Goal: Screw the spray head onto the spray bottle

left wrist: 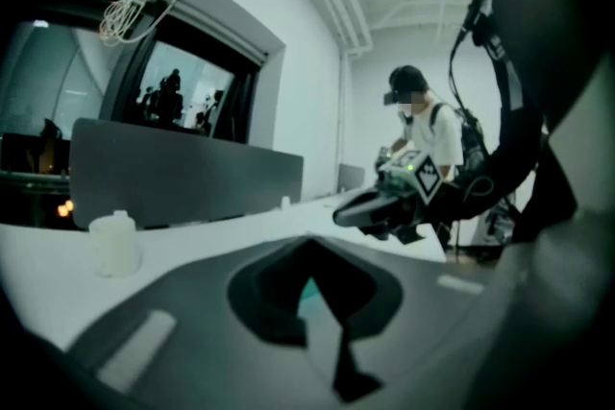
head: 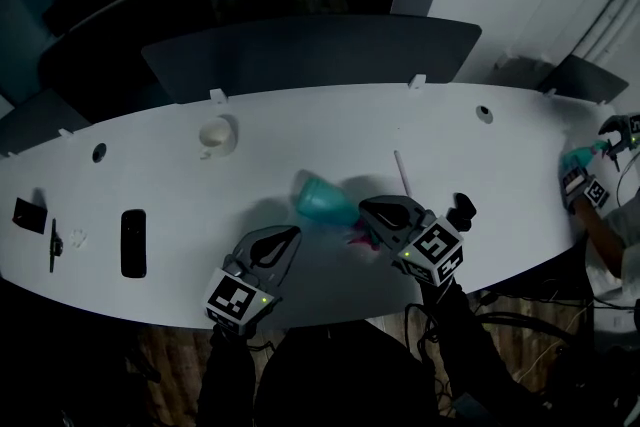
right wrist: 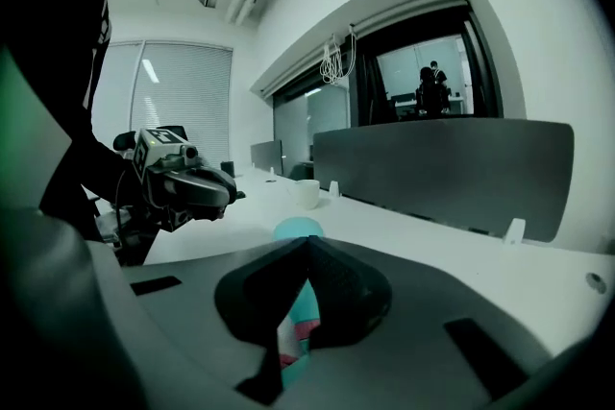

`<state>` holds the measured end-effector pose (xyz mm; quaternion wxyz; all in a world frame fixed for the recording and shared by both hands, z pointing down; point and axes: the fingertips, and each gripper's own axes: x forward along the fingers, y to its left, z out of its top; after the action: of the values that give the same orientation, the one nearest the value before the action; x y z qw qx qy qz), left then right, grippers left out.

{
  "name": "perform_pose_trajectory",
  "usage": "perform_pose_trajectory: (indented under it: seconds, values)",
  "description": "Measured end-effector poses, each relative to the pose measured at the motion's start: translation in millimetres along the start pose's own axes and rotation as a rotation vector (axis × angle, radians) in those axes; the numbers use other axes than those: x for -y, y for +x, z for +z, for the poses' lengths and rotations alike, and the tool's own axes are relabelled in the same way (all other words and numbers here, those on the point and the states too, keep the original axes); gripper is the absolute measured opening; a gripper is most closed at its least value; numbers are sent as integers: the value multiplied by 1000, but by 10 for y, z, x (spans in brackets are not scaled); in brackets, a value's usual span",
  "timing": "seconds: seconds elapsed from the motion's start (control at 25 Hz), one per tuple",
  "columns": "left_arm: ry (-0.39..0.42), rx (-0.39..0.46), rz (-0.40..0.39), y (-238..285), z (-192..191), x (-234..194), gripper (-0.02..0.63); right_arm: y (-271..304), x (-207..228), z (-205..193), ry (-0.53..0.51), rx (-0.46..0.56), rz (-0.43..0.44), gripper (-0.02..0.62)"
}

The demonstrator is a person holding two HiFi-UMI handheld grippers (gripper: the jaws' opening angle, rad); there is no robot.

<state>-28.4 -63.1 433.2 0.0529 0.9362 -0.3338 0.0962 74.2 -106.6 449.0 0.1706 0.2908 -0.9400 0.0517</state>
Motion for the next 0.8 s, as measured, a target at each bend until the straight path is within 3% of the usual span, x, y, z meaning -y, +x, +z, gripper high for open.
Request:
perform_pose_trajectory:
  seconds: [0.28,0.56,0.68,0.8]
  values:
    - [65,68,144,59,223,-21,5,-171,92,111,54,112,-193,6]
    - [107,157,483,-131,497,-121,3,-516,130,483,4,231,-435,6]
    - [139,171,587,-238,564,-71,4,-642,42,602,-38,284,-475,6]
    - [164,187,623,-295,613,50,3,-730,-64,613,-40,307,-493,6]
